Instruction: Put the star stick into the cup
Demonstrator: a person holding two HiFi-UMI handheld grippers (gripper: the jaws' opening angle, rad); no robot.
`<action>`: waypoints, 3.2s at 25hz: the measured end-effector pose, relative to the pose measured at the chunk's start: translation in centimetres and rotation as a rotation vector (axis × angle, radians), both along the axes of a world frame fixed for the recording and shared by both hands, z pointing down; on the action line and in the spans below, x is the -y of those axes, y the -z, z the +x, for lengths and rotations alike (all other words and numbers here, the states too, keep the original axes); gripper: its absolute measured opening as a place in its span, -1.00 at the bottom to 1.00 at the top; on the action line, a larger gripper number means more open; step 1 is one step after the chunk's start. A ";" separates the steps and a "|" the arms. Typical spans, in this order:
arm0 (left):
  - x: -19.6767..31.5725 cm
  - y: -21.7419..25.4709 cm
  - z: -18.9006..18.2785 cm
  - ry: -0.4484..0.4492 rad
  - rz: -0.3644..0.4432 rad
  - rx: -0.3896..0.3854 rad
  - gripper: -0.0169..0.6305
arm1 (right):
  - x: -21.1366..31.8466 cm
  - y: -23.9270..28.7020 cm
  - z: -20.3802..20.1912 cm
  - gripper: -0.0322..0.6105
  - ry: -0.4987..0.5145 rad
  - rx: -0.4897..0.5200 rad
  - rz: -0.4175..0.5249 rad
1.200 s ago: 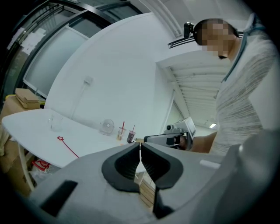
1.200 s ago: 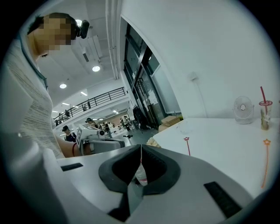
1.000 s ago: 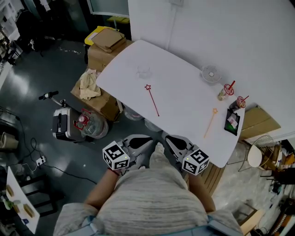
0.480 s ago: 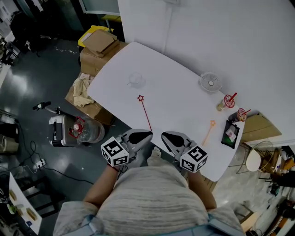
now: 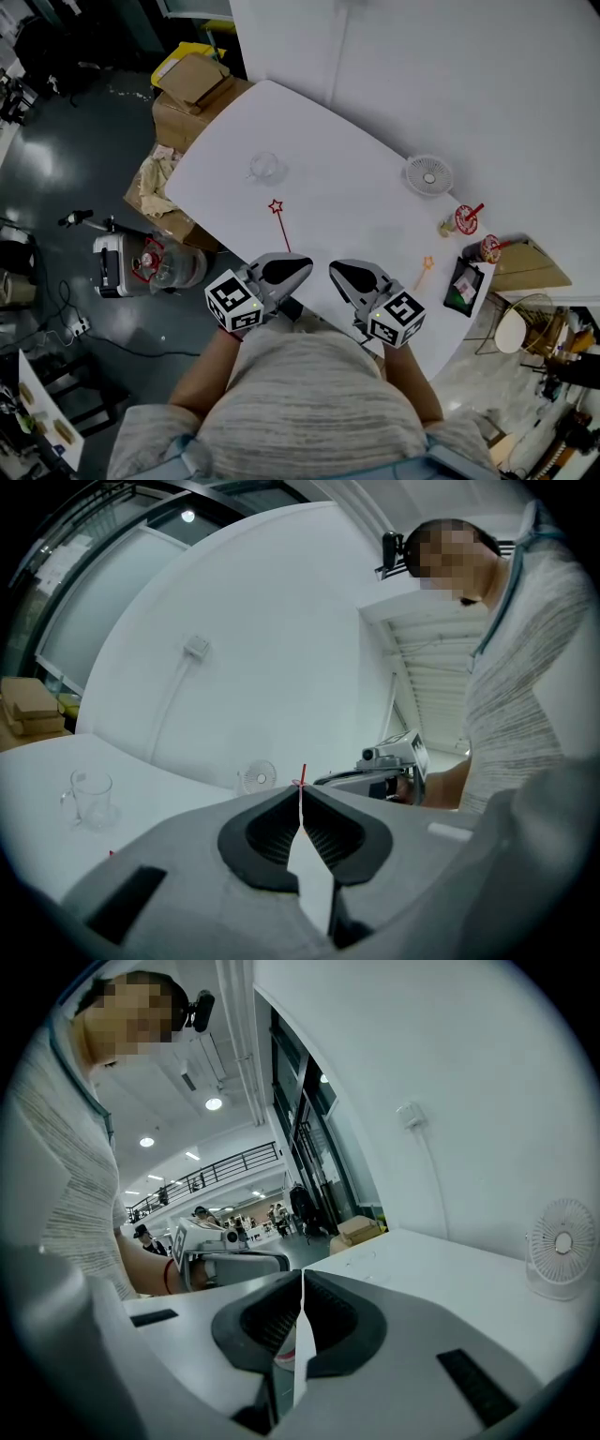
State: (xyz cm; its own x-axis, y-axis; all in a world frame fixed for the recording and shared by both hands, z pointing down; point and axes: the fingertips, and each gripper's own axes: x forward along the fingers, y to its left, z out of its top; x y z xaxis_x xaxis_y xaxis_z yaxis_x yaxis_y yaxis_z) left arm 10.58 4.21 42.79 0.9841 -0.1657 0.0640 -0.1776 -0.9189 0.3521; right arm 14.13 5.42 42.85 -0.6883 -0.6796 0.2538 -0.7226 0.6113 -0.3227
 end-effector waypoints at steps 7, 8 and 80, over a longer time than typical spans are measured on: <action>2.8 -0.8 -0.1 -0.034 -0.009 0.011 -0.89 | 2.9 -0.2 0.3 -0.87 -0.048 -0.003 0.000; 3.2 -0.9 -0.2 -0.039 -0.011 0.013 -0.89 | 3.1 -0.3 0.2 -0.87 -0.054 -0.004 0.000; 2.1 -7.6 4.0 -0.205 -0.130 0.136 -0.89 | -10.6 -22.6 29.5 -0.75 -0.909 -0.278 -0.694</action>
State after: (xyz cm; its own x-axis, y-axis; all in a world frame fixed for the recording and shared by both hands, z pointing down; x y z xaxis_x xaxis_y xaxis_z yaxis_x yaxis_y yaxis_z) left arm 14.53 2.15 50.37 0.9771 0.0542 0.2059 -0.0466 -0.8892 0.4550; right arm 43.67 16.06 65.50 0.1156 -0.5489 0.8278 -0.9005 -0.4096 -0.1459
